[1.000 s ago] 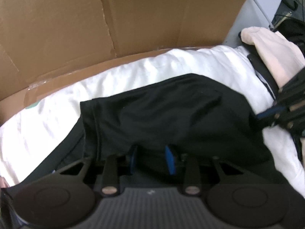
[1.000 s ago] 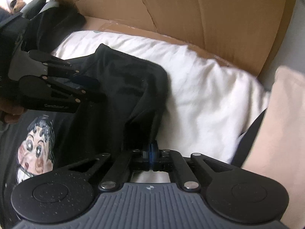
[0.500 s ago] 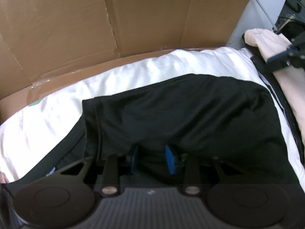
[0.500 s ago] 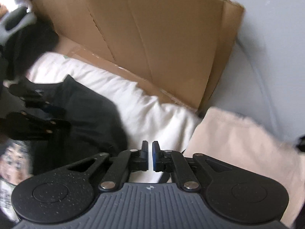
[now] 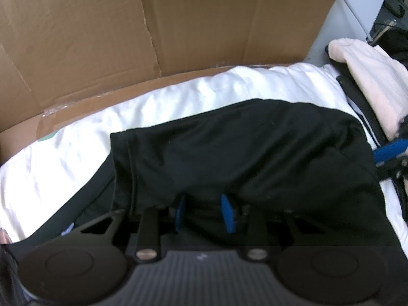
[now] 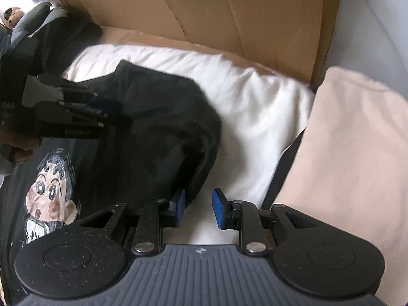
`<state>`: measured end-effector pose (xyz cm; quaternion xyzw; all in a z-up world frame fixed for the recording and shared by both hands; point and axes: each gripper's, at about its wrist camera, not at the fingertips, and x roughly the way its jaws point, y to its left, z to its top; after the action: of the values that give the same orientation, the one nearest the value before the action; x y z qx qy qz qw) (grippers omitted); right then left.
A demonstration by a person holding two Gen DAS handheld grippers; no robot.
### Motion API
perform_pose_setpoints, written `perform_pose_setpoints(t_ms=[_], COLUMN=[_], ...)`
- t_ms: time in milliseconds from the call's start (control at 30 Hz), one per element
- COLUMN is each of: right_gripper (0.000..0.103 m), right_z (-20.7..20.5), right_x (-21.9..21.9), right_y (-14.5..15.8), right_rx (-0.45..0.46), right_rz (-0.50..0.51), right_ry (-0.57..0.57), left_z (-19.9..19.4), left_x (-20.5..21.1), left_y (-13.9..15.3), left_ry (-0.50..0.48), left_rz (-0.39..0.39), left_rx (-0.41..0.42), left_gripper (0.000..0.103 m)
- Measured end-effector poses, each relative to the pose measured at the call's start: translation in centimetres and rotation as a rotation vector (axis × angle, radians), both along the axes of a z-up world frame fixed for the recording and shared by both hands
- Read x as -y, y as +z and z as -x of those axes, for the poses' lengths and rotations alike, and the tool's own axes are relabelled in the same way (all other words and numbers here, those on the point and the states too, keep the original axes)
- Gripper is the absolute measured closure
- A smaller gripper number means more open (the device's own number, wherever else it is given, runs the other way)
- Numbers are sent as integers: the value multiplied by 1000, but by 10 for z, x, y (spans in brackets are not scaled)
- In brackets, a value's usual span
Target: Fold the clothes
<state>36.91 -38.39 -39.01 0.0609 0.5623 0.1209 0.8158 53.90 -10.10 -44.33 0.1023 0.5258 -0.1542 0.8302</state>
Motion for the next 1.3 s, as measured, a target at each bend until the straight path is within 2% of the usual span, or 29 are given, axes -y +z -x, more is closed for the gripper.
perform_pose_setpoints(t_ms=[167, 233, 267, 500, 767, 933, 1033, 1167, 1300], right_gripper=[73, 91, 103, 103, 103, 103, 96, 76, 73], right_z=[-1, -2, -2, -8, -21, -27, -27, -20, -8], right_x=[-9, -11, -12, -3, 27, 37, 41, 40, 30], right_y=[-18, -21, -20, 3, 43, 66, 75, 67, 48], right_rx=[-34, -34, -31, 3, 61, 113, 129, 108, 65], right_rz=[-74, -88, -77, 37, 203, 237, 219, 224, 245], right_ry=[-21, -18, -14, 41, 12, 3, -7, 2, 48], left_z=[-1, -1, -1, -1, -2, -2, -1, -1, -1], left_x=[2, 3, 3, 2, 2, 4, 4, 4, 3], left_y=[-1, -1, -1, -2, -1, -2, -2, -2, -2], left_ry=[2, 2, 2, -4, -14, -14, -13, -11, -10], left_rz=[-6, -7, -8, -7, -8, -10, -10, -8, -4], left_rx=[0, 2, 3, 6, 1, 2, 3, 3, 5], left_gripper=[68, 68, 68, 68, 67, 67, 67, 67, 67])
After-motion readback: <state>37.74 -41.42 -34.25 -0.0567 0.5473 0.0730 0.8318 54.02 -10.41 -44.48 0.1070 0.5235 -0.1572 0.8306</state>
